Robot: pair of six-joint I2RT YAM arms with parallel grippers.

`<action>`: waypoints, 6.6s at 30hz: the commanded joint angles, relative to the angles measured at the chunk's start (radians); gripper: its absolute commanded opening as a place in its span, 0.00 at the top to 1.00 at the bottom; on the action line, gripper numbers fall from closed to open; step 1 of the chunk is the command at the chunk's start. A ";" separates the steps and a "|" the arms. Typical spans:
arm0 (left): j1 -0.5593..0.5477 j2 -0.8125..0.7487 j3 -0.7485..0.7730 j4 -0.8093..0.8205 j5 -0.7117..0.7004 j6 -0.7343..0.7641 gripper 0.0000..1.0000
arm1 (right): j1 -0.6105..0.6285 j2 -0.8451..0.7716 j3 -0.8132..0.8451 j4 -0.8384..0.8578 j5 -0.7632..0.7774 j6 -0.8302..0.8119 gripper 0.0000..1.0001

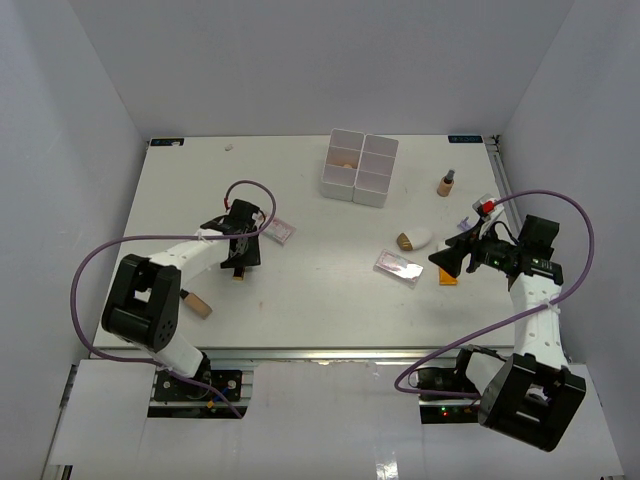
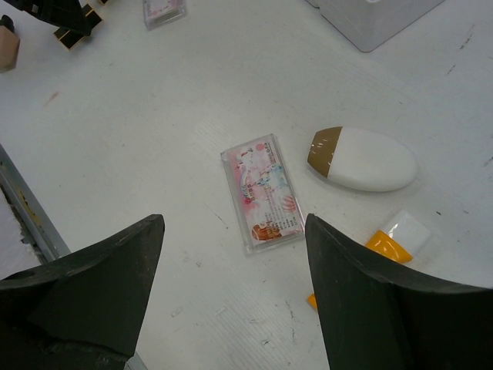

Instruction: Organize the makeup

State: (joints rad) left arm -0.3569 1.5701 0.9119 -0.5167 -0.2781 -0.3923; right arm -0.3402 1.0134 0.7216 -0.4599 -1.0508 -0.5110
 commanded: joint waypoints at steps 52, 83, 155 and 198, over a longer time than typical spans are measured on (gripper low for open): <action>-0.158 0.415 0.921 0.079 0.635 0.123 1.00 | -0.028 -0.037 -0.008 0.021 -0.072 0.000 0.20; -0.295 0.481 0.859 0.199 0.418 1.230 1.00 | -0.030 -0.031 -0.008 0.021 -0.071 -0.003 0.19; -0.214 0.604 0.719 0.639 0.496 1.329 0.54 | -0.081 -0.014 -0.014 0.020 -0.109 0.000 0.19; 0.179 -0.088 0.203 0.014 0.317 0.138 0.05 | -0.092 -0.049 -0.007 -0.019 -0.148 -0.041 0.18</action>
State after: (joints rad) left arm -0.2088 1.4282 1.1158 -0.4286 0.0071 -0.1976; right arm -0.4263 0.9794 0.7211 -0.4725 -1.1763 -0.5354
